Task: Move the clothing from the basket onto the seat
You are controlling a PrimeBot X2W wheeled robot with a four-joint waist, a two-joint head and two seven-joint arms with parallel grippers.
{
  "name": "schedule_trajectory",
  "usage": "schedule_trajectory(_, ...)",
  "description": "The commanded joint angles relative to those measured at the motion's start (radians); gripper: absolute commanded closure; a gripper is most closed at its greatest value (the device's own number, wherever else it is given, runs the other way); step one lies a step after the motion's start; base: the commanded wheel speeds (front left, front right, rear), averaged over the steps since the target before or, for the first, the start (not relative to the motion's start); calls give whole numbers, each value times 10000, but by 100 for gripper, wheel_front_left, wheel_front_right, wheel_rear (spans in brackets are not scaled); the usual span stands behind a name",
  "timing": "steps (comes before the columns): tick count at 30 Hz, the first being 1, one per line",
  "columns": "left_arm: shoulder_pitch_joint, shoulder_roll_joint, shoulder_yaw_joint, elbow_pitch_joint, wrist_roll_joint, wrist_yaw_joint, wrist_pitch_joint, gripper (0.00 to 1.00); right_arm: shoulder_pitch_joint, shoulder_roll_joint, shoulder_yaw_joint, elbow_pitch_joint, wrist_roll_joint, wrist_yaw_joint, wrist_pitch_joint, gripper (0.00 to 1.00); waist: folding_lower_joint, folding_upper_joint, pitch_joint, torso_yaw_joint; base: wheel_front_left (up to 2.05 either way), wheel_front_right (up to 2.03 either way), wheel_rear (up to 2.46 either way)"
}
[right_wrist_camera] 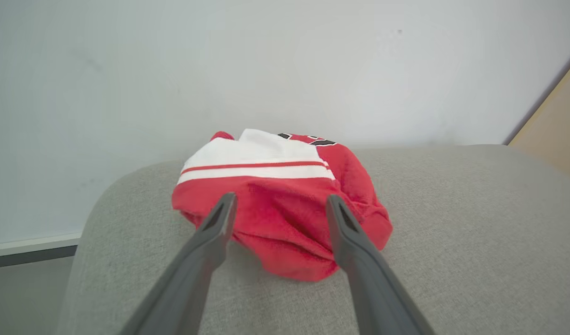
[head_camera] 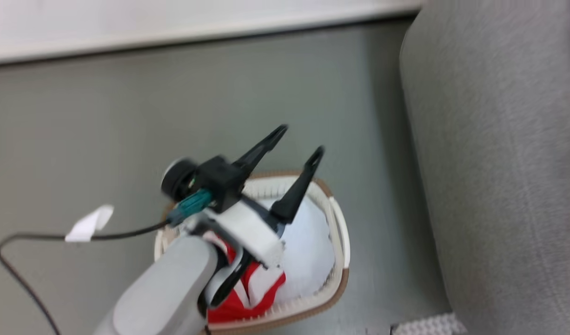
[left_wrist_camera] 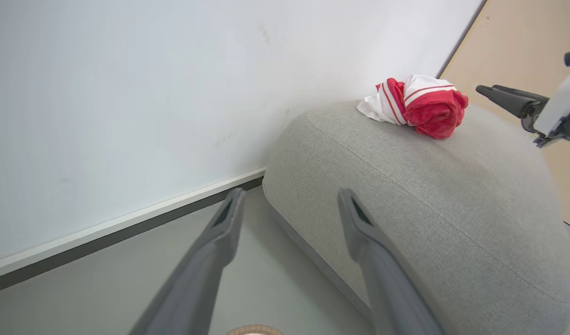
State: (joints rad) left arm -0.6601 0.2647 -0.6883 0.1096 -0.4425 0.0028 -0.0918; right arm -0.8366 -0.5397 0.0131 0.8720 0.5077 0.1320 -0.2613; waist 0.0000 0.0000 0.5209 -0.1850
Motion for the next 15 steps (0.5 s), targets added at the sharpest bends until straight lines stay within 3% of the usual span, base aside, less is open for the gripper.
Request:
schedule_trajectory(1,443,58,121,130,-230,106,-225,0,690,-39,9,-514,42,-25,-46,0,0,0,-1131,124,0,0,0)
schedule_trajectory(7,1673,195,547,620,-824,421,-881,0,3321,369,-463,-3069,-319,-25,-42,0,0,0,-2641,507,0,0,0)
schedule_trajectory(15,3410,217,1166,1433,-1355,989,-1538,0,6329,1461,-771,-5793,-1486,-25,-44,0,0,0,-4352,1194,0,0,0)
